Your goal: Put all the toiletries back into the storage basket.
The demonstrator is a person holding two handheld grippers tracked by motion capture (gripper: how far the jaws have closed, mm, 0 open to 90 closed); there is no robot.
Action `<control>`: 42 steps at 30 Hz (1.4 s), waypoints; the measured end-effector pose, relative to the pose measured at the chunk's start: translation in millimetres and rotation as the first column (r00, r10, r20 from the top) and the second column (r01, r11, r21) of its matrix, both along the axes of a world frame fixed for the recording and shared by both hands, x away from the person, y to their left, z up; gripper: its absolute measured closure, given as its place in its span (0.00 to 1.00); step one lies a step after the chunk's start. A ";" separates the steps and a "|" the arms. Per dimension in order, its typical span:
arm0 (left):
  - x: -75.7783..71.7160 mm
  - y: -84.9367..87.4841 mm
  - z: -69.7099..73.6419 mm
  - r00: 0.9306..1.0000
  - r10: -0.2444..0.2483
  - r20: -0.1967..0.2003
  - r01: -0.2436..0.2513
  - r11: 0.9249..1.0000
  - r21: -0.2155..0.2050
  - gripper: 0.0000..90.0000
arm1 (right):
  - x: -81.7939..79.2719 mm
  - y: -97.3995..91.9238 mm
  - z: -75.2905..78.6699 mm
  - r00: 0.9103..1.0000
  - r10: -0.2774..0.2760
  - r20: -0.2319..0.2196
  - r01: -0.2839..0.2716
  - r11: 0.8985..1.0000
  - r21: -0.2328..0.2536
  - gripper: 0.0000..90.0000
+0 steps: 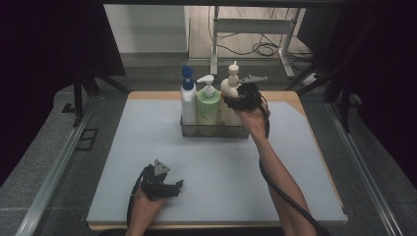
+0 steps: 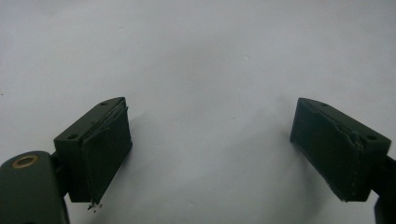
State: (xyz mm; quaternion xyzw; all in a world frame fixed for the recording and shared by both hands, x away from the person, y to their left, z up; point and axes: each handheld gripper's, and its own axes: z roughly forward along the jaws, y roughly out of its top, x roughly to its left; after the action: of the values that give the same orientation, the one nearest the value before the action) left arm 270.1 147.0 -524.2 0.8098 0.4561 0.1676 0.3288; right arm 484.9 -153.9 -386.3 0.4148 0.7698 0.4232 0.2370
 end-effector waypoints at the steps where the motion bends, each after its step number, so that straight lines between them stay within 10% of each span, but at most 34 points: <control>1: 0.0 0.0 0.0 1.000 0.000 0.000 0.000 1.000 0.000 0.13 | 0.0 0.0 0.0 1.000 0.000 0.000 0.000 1.000 0.000 0.44; 42: -0.1 -0.1 0.0 1.000 0.000 0.001 0.000 1.000 0.000 0.13 | -5.4 -9.9 -29.4 0.997 0.000 -0.082 -0.001 1.000 -0.011 0.43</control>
State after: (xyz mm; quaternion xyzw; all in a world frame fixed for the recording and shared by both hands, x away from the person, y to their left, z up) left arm 270.0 146.9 -524.3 0.8098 0.4559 0.1681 0.3289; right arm 479.5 -163.8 -415.8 0.4305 0.7814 0.4015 0.2074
